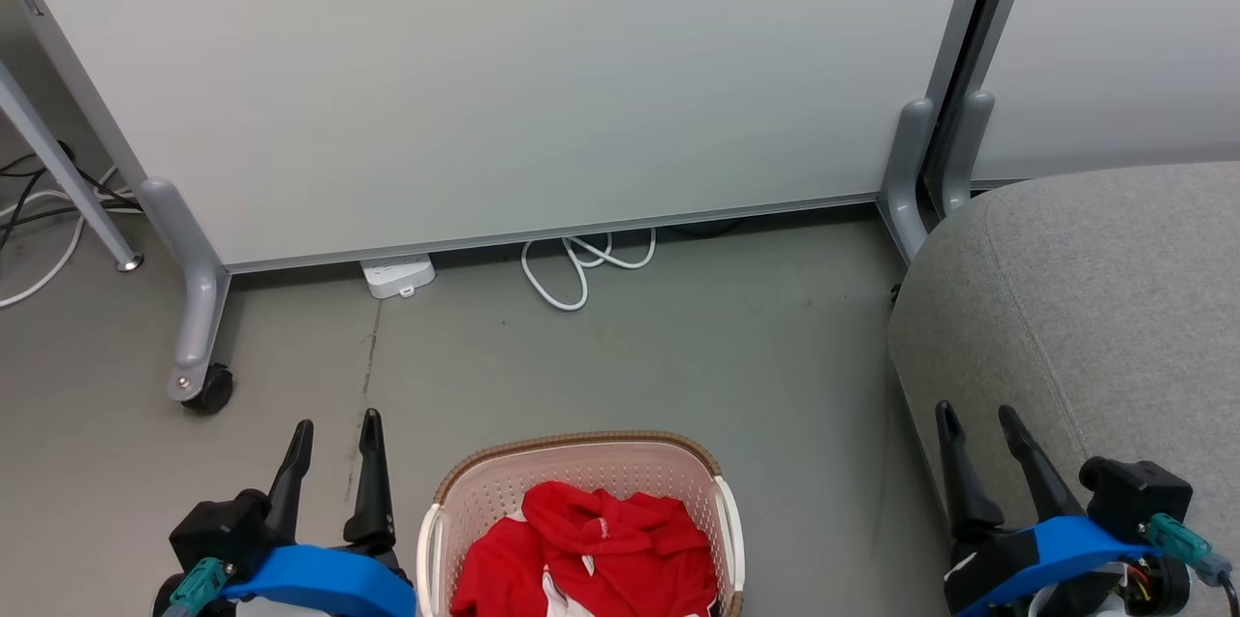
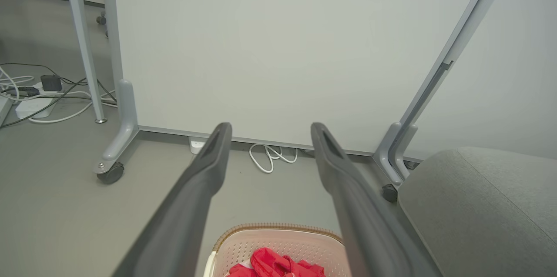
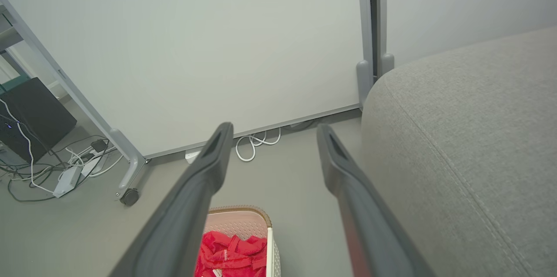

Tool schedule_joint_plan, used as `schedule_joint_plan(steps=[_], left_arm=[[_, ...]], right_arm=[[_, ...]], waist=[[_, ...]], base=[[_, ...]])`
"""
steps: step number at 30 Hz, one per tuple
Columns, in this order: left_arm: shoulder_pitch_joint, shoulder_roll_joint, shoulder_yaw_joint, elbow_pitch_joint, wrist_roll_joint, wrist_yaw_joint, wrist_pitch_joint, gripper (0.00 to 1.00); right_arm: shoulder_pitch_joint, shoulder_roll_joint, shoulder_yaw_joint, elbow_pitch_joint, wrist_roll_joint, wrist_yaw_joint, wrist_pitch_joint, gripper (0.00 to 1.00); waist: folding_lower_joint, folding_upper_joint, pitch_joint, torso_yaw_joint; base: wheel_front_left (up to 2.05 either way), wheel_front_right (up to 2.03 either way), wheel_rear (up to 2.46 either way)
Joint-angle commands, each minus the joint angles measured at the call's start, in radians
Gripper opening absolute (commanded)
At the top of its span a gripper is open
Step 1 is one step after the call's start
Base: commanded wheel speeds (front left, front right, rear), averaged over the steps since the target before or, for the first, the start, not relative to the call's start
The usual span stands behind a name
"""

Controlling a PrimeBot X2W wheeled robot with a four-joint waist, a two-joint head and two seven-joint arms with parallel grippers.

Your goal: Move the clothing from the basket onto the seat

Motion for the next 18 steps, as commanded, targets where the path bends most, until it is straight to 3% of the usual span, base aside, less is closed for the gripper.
schedule_joint_plan(steps=[1, 18], left_arm=[[-0.009, 0.006, -0.003, -0.001, 0.026, -0.007, -0.01, 1.0], [-0.007, 0.006, -0.01, 0.019, 0.141, -0.008, -0.043, 1.0]], right_arm=[[-0.017, -0.006, 0.002, 0.0, -0.028, 0.002, -0.013, 1.0], [-0.022, -0.007, 0.013, 0.021, -0.152, 0.002, -0.044, 1.0]], waist=[[0.0, -0.0001, 0.0, 0.0], [0.0, -0.0001, -0.004, 0.007]], base=[[0.0, 0.0, 0.0], [0.0, 0.0, 0.0]])
